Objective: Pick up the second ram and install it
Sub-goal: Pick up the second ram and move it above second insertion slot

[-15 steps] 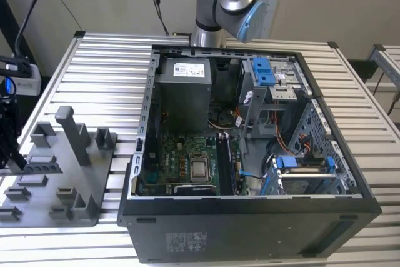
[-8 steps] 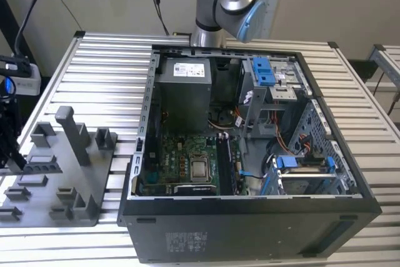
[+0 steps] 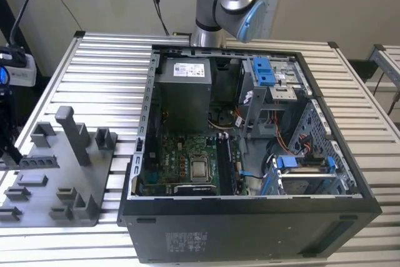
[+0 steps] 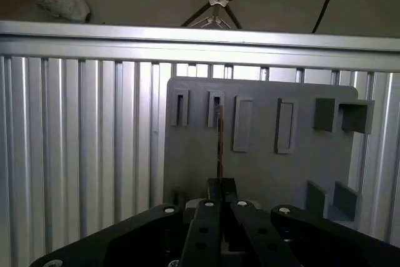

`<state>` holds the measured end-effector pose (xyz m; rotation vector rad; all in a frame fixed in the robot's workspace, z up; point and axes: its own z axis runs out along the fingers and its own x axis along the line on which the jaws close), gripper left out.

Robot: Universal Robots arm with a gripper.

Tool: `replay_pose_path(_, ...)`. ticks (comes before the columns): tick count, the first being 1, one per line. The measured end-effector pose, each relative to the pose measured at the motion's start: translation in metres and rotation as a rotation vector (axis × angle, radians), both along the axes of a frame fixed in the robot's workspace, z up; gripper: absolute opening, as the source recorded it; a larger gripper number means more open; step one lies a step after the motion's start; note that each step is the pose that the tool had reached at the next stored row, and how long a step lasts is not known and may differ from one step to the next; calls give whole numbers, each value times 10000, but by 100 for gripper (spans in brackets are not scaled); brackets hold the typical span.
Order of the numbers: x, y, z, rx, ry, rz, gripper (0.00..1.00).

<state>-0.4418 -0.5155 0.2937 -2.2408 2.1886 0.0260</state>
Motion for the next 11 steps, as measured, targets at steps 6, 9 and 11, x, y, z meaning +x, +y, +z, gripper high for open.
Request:
replay_pose_path(6,0,0,95,0,-1,0,12)
replay_pose_path(9,0,0,134,0,0,0,12)
replay_pose_path(11,0,0,163,0,0,0,12)
